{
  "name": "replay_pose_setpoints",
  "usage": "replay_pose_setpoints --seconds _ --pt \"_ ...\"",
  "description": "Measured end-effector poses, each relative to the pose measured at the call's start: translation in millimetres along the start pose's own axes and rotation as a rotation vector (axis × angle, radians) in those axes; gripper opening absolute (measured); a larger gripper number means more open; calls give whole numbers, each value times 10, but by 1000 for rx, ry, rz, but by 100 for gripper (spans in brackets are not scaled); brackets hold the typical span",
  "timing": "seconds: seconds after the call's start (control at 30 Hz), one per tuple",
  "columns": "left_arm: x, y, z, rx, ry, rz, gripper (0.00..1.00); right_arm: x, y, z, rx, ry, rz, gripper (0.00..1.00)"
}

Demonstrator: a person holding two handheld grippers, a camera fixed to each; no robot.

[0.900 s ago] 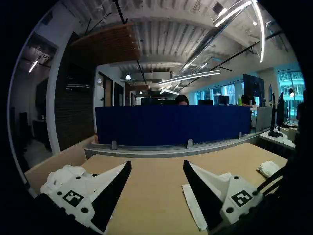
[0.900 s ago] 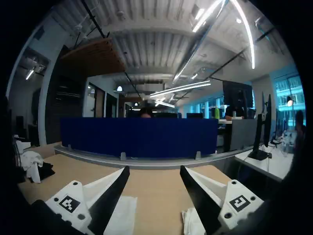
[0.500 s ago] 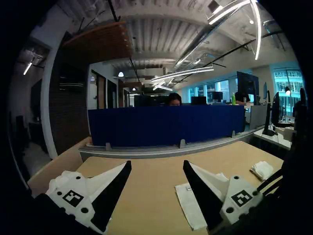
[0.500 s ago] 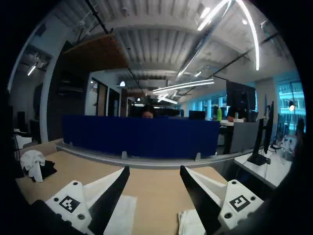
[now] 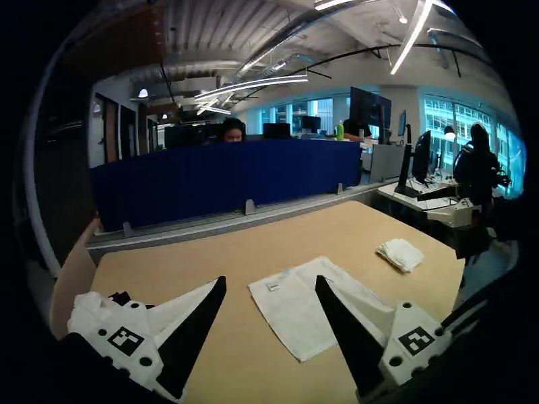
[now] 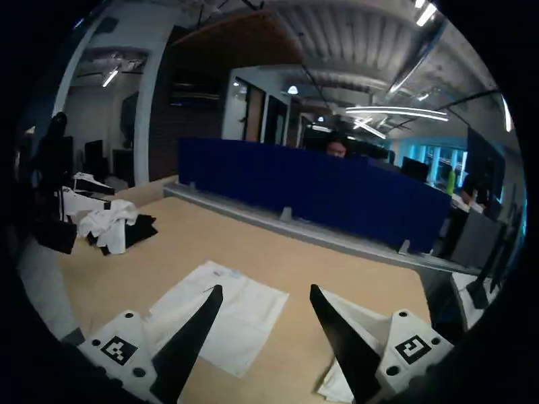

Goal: Fold towel

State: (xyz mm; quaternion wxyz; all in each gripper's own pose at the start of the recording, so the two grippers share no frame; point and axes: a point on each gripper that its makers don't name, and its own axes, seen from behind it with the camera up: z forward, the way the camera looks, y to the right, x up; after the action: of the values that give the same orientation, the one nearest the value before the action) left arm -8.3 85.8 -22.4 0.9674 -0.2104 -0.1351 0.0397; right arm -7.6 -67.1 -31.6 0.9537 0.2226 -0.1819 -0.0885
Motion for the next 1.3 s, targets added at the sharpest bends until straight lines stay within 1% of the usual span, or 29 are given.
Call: replay_pose_setpoints --seconds 0.2,0.4,0.6,0.7,0.9,1.03,1.2,1.3 --pt "-123 68 62 -33 -39 27 99 -128 6 77 14 -44 2 100" --pt "-403 153 181 -66 -92 47 99 -391 -58 177 35 -96 -12 100" --pt "-803 250 339 -93 -157 55 99 -712 -106 323 46 -145 -28 100" --pt "-1044 303 427 -105 -195 57 98 -903 -147 411 55 -170 -26 100" --pt "-1548 387 584 -136 -285 59 99 -1366 -251 576 83 -246 -12 99" --pt "-1843 422 688 -152 -339 48 99 -1682 -313 662 102 -295 -9 99" --pt "-2126 450 792 -163 -397 26 99 -2034 -348 739 118 -353 -2 99" --pt "-2224 471 842 -170 -419 14 98 -2188 -364 765 128 -380 0 99"
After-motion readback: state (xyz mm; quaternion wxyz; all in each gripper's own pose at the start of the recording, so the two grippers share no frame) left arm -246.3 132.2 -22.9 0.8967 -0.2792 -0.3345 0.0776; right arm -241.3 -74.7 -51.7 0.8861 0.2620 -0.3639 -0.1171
